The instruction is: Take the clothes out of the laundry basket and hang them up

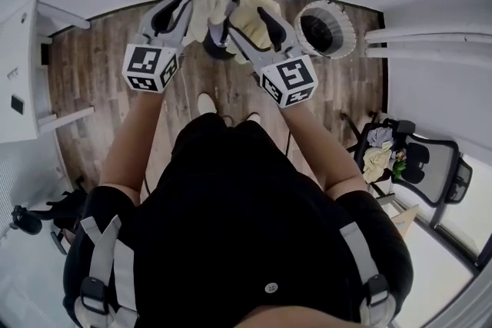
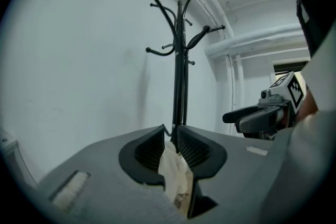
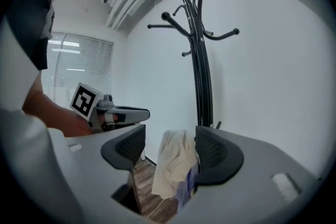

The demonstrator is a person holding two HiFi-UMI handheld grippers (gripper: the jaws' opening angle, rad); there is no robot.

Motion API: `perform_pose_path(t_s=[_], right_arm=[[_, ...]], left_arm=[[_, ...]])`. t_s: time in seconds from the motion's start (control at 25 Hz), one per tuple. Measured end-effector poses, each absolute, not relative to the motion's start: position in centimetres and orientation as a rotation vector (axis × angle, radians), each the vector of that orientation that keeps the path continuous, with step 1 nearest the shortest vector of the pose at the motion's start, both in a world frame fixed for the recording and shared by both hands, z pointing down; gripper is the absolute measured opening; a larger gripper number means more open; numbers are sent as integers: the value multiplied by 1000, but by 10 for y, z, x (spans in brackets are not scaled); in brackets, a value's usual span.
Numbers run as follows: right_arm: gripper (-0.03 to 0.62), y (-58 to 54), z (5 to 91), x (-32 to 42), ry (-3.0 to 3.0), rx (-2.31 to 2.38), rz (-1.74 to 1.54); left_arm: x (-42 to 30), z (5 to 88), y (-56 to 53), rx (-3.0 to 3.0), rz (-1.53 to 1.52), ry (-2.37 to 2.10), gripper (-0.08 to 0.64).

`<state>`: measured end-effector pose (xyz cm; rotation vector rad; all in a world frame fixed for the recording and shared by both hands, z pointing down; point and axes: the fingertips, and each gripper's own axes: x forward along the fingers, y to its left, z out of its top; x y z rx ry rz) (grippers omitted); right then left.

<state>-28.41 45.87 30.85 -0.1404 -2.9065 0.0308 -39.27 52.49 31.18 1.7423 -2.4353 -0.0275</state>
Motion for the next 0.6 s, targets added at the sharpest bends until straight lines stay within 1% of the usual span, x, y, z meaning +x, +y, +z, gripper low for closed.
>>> perform_pose_path(t_s=[0.24,0.4,0.44,0.48,0.6], right_arm=[[219,456,248,-210,-3013,-333,28],[122,459,226,-166,-3053,-432,-43],[112,460,223,-157,-3059,-439,-67],[110,461,221,-149,-3065,-447,-85],[53,466,216,-125,-3075,-503,-97]], left_arm=[[-291,262,527,1783,-101,-2445,77],[-233,240,527,1800,-134,-2459,58],[-222,235,529,1802,-141,-2470,55],[-211,230,530,1801,-145,-2481,39],[-181,219,532,1794,-137,-2513,2]])
